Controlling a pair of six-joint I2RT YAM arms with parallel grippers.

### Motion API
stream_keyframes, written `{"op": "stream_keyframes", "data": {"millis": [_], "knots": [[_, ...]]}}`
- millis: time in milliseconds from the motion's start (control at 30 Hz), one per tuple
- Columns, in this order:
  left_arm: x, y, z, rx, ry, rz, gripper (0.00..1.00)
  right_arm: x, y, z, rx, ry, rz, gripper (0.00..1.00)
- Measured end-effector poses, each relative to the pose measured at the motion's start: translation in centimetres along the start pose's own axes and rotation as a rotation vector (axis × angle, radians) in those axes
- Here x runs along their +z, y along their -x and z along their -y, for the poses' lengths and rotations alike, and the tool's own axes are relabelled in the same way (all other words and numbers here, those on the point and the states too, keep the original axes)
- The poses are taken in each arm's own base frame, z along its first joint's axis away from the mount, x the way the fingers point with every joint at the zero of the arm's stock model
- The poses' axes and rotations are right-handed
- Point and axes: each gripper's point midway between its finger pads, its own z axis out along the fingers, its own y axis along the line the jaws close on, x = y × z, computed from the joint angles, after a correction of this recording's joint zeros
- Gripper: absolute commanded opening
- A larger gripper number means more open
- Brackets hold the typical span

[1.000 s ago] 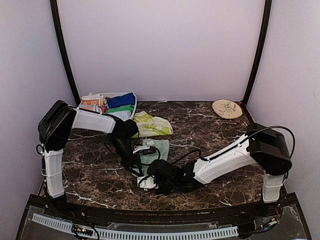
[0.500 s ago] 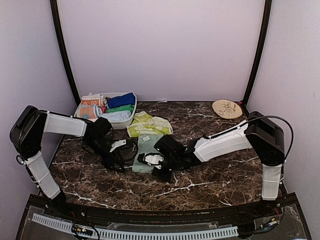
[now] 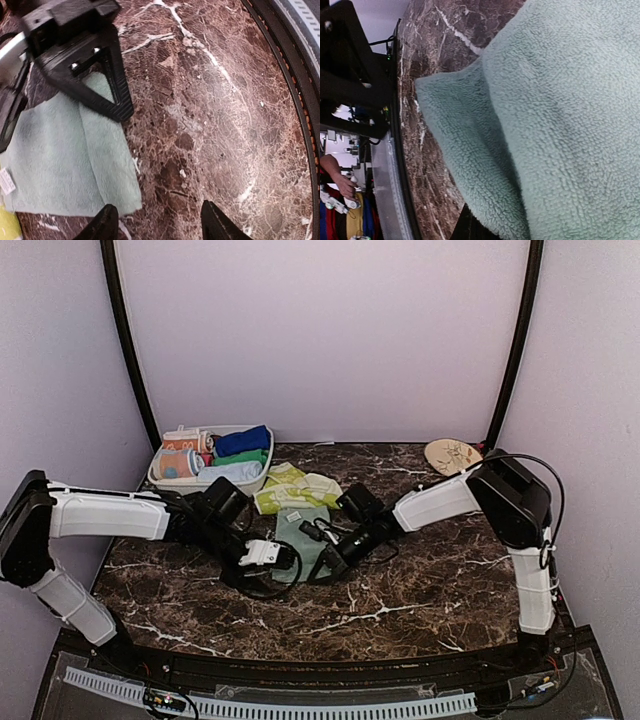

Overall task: Roll the towels
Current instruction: Roll the towel at the center of the board.

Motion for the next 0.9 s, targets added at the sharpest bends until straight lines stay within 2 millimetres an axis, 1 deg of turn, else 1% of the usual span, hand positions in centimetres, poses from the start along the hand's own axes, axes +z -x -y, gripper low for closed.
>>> {"op": "stream_keyframes", "data": {"millis": [67,133,300,367,467,533,600,700,767,800,833,867,900], "knots": [[1.3,0.4,0.2,0.057,-0.004,-0.023,0.59,-0.1,0.2,-0.7,0.028,0.041,-0.006,0.00],[2.5,0.5,0.1,0.111,0.006,-0.048,0.58,-0.2,0.8,-1.6,0.036,0.077,-0.006,0.00],[4.3,0.7,-0.3,0.200,0.049,-0.090,0.56,-0.6,2.1,-3.1,0.037,0.130,-0.003,0.00],[4.6,0.9,-0.7,0.231,0.086,-0.096,0.54,-0.7,2.3,-3.3,0.044,0.137,-0.003,0.00],[5.1,0.2,-0.9,0.257,0.120,-0.121,0.51,-0.4,2.0,-3.0,0.069,0.136,-0.014,0.00],[5.6,-0.5,-1.0,0.255,0.124,-0.146,0.46,-0.1,1.6,-2.3,0.091,0.122,-0.026,0.05],[6.0,-1.1,-1.2,0.238,0.123,-0.162,0.40,0.0,1.3,-1.6,0.109,0.098,-0.031,0.14],[6.0,-1.5,-2.5,0.148,0.111,-0.154,0.37,-0.5,1.4,-0.7,0.105,0.057,-0.009,0.27],[5.7,-1.7,-4.1,0.065,0.103,-0.137,0.37,-1.4,1.5,-0.1,0.094,0.019,0.017,0.34],[5.4,-1.7,-4.9,0.024,0.100,-0.126,0.37,-2.0,1.5,0.1,0.081,-0.007,0.033,0.37],[5.2,-1.7,-5.4,-0.001,0.099,-0.117,0.37,-2.8,1.6,0.1,0.061,-0.035,0.053,0.42],[4.9,-1.8,-5.8,-0.032,0.093,-0.110,0.37,-3.5,1.8,0.1,0.044,-0.064,0.073,0.51],[4.7,-1.8,-6.1,-0.063,0.081,-0.102,0.37,-4.1,2.0,0.1,0.029,-0.088,0.089,0.91]]}}
